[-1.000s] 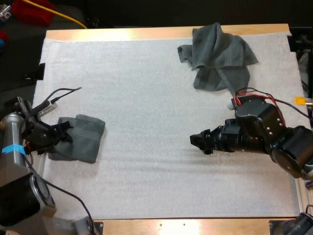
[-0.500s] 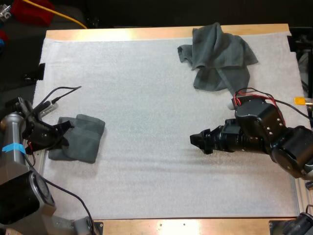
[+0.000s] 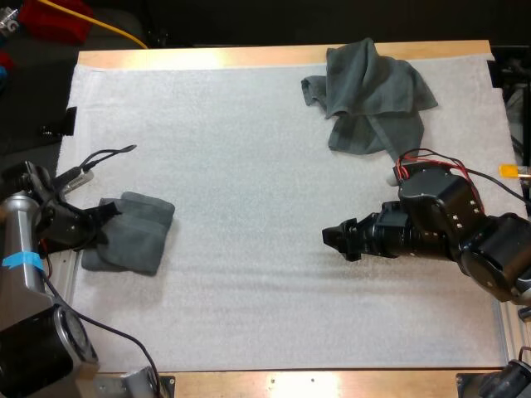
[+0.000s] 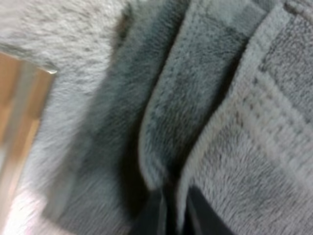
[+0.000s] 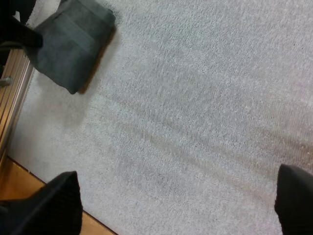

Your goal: Pick towel from pile, fold and stack

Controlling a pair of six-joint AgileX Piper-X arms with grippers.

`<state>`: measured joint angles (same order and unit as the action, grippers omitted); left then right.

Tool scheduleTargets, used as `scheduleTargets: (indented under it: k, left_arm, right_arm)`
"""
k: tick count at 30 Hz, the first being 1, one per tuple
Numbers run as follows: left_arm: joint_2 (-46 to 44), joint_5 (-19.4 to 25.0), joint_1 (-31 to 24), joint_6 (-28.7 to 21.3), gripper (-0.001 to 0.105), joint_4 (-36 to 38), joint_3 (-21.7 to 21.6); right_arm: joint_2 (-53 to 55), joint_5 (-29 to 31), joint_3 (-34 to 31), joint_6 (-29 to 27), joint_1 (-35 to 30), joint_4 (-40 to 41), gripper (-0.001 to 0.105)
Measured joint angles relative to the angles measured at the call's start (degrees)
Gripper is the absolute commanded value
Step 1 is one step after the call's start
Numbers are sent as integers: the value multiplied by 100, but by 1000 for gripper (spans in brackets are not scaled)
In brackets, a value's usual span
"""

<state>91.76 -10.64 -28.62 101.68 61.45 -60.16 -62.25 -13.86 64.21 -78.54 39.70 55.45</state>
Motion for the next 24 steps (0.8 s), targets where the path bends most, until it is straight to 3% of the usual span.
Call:
scheduleTargets:
  k: [9, 18, 20, 23, 24]
  left_arm:
    - [-3, 913, 0, 9, 0, 144, 0]
    - [-3, 1064, 0, 4, 2, 80, 0]
    - [-3, 1064, 0, -40, 8, 78, 0]
    - [-3, 1112, 0, -127, 27, 78, 0]
    - [-3, 1121, 0, -138, 39, 78, 0]
  right_arm:
    - [0, 0, 0, 0, 0, 0, 78]
    - [0, 0, 0, 0, 0, 0, 78]
    - [0, 0, 0, 0, 0, 0, 78]
    - [0, 0, 0, 0, 0, 0, 78]
    - [0, 0, 0, 0, 0, 0, 78]
